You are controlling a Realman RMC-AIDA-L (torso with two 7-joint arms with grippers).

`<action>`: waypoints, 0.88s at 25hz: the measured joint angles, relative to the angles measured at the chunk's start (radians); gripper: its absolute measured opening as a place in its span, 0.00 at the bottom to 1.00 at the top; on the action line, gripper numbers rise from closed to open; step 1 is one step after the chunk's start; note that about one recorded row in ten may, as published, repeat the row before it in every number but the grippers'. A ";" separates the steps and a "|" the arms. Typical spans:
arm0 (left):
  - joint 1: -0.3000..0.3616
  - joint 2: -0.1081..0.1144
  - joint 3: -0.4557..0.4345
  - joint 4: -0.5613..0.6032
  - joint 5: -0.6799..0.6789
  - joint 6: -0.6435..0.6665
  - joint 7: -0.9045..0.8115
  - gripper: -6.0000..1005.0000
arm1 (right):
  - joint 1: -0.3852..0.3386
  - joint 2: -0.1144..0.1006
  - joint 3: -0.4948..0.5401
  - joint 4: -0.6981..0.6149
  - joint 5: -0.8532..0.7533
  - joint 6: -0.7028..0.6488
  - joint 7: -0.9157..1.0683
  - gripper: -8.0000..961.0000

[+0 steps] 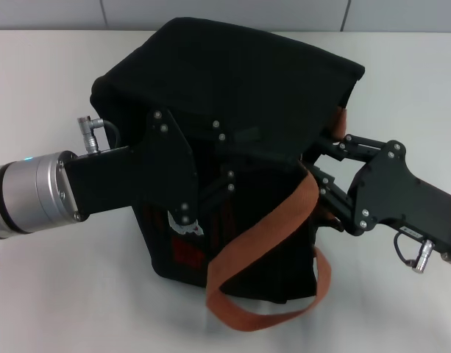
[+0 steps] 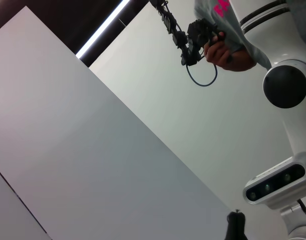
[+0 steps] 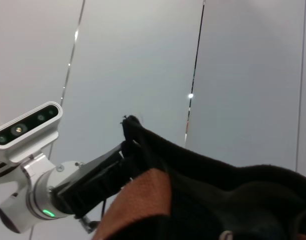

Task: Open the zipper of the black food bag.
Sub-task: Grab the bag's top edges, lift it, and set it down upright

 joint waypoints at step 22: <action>-0.001 0.000 -0.003 0.000 0.000 0.006 0.000 0.17 | -0.004 -0.005 0.050 0.045 -0.011 -0.001 -0.103 0.04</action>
